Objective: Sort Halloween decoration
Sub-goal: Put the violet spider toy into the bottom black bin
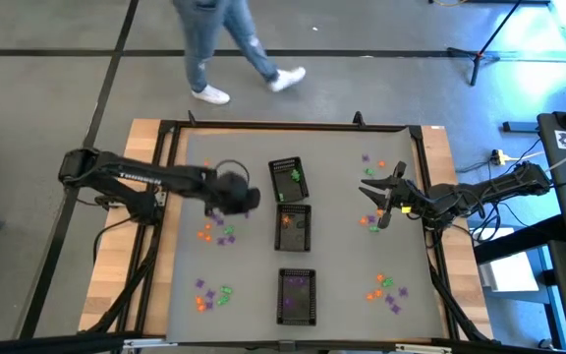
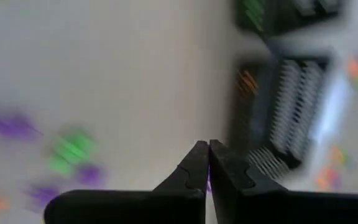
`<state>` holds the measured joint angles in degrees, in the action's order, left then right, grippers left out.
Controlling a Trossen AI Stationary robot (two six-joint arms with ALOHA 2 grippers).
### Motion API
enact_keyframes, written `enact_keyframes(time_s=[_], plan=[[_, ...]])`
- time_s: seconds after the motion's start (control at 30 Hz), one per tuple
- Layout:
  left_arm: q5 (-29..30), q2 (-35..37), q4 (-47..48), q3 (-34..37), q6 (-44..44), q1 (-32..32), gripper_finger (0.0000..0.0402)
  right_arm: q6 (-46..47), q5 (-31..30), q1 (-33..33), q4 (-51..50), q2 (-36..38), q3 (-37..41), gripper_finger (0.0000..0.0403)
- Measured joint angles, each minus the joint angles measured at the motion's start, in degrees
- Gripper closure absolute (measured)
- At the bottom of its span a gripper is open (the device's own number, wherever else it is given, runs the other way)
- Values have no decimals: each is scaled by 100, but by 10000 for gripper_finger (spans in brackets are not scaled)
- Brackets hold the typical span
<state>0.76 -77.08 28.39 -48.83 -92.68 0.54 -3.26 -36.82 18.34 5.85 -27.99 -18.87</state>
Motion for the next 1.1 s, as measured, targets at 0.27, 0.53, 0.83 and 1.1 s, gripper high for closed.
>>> enact_keyframes(time_s=[0.27,0.53,0.83,1.1], plan=[[1442,-578,-2240,-14,-1146,1650,401,2,2,-2,-4,0,-2,310],[1320,-2085,-4557,-214,-1221,1958,401,2,2,-1,-1,-2,0,310],[895,-2788,-3190,-1797,-531,2054,401,-1,2,1,-3,0,-2,310],[857,-3163,-242,-3311,-213,2255,401,2,0,0,-2,0,-2,310]])
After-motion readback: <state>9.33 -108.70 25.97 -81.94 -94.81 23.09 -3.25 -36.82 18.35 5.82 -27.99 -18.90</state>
